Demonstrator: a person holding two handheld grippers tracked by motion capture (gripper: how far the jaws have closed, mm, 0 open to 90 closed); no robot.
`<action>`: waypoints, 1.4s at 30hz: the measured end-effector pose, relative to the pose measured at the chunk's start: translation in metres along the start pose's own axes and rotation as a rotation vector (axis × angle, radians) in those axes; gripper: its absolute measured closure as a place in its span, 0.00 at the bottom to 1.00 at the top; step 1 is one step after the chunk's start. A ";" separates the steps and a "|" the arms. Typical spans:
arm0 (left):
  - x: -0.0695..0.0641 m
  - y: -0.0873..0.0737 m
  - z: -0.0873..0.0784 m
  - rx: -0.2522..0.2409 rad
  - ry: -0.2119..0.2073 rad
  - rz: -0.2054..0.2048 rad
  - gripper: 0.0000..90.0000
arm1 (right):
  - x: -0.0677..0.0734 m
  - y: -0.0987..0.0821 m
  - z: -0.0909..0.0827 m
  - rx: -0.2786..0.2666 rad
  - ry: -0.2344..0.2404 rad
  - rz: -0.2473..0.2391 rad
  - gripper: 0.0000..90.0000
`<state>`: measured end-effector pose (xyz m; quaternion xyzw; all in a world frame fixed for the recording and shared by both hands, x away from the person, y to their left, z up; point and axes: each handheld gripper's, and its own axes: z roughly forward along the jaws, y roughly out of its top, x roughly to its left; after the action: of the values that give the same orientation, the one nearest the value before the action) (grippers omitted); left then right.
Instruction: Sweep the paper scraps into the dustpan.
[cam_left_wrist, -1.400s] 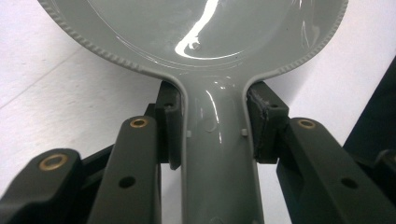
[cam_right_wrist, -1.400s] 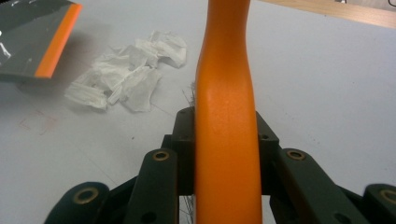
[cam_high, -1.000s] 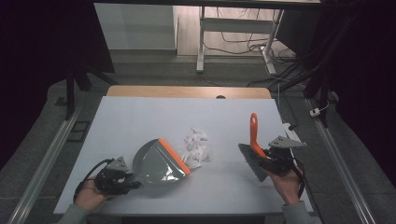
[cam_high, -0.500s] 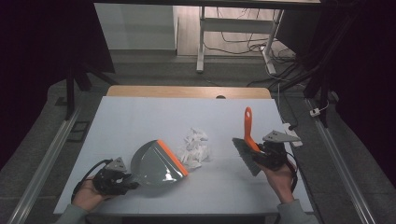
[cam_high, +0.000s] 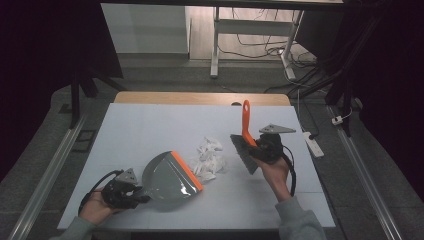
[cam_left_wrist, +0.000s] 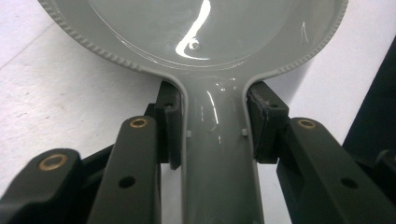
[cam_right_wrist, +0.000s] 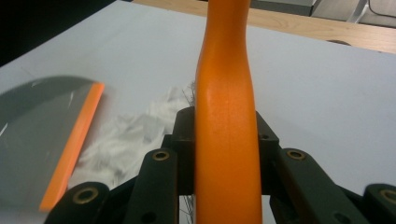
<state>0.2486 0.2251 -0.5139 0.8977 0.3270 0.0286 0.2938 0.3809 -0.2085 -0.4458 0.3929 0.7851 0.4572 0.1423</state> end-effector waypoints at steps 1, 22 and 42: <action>0.000 0.000 0.000 0.002 -0.001 0.003 0.68 | -0.001 0.006 0.009 0.002 -0.008 0.009 0.78; -0.001 0.002 0.001 0.002 -0.023 0.013 0.68 | -0.004 0.038 0.072 0.099 -0.050 0.012 0.78; 0.001 0.001 0.000 0.003 -0.030 0.007 0.68 | -0.008 0.037 0.114 0.226 -0.114 -0.048 0.78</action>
<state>0.2496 0.2250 -0.5133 0.8996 0.3194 0.0161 0.2973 0.4711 -0.1350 -0.4777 0.4127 0.8315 0.3392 0.1525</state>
